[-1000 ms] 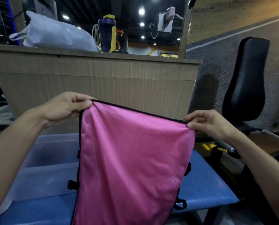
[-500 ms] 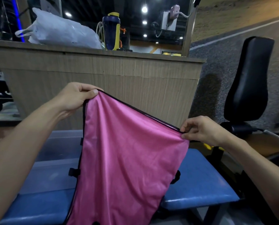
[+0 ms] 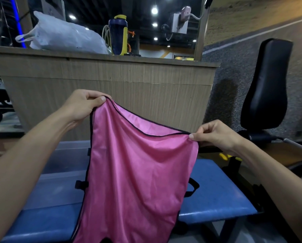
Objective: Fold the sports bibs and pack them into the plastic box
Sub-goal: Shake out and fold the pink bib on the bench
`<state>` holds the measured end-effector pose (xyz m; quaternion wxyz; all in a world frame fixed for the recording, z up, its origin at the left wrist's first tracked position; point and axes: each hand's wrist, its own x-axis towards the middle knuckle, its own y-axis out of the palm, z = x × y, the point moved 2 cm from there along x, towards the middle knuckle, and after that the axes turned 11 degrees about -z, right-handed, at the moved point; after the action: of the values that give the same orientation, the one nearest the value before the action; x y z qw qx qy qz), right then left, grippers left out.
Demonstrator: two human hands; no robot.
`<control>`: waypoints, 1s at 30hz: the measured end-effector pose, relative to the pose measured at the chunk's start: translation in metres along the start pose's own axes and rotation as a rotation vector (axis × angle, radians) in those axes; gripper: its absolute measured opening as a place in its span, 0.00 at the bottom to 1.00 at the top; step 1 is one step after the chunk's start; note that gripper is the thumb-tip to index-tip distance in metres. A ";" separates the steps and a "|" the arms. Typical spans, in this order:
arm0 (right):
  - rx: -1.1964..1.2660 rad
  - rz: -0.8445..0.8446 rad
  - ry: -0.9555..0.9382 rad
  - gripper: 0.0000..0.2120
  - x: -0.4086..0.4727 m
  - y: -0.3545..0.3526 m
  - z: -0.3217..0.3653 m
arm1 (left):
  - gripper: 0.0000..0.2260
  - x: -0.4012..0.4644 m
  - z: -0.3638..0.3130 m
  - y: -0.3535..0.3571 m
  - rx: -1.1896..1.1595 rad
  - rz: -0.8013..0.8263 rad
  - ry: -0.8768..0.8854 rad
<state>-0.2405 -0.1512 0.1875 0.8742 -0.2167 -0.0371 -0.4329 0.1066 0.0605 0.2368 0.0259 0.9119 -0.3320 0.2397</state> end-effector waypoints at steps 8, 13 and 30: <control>-0.062 -0.332 -0.102 0.10 0.007 -0.036 -0.014 | 0.11 -0.016 -0.010 -0.010 0.157 0.272 -0.100; -0.057 -0.344 -0.195 0.08 0.005 -0.059 -0.001 | 0.06 -0.037 -0.012 -0.008 0.327 0.450 -0.040; -0.303 -0.484 -0.236 0.02 -0.001 -0.087 -0.003 | 0.12 -0.057 0.000 0.009 -0.060 0.374 -0.221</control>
<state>-0.3089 -0.1979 0.2148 0.6932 -0.3783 -0.1237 -0.6009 0.0627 0.0875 0.2099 -0.0284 0.8542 -0.5030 0.1288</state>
